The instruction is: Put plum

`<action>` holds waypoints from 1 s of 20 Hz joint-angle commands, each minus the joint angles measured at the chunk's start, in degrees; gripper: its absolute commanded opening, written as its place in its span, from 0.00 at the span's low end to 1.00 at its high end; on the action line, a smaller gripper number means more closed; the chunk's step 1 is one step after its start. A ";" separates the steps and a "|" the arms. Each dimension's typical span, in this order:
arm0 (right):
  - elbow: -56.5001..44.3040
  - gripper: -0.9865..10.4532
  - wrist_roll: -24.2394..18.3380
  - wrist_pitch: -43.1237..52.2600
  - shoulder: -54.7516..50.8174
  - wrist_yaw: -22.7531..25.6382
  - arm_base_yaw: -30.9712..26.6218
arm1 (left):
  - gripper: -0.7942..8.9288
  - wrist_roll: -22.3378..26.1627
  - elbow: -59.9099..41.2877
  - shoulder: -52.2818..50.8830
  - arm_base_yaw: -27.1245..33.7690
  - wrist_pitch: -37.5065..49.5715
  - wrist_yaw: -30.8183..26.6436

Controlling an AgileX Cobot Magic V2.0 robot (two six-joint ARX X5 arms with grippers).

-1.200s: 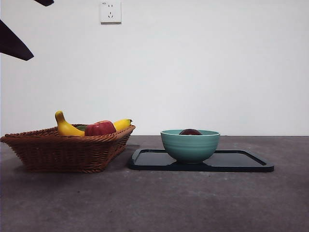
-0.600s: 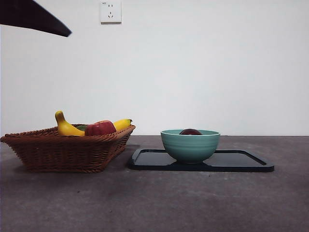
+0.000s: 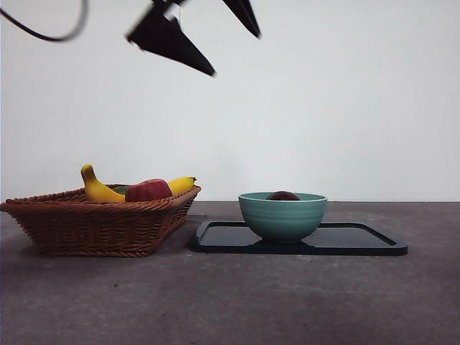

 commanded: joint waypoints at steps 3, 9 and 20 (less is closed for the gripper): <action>0.28 0.32 0.61 0.52 0.22 0.04 0.37 | 0.48 -0.15 10.86 12.94 -1.29 -0.59 -2.91; 0.28 0.32 0.61 0.44 0.22 0.33 0.37 | 0.48 0.46 19.47 25.53 -3.17 -0.59 -6.19; 0.28 0.32 0.59 0.31 0.22 0.39 0.37 | 0.48 2.32 21.20 34.91 -4.50 0.35 -10.71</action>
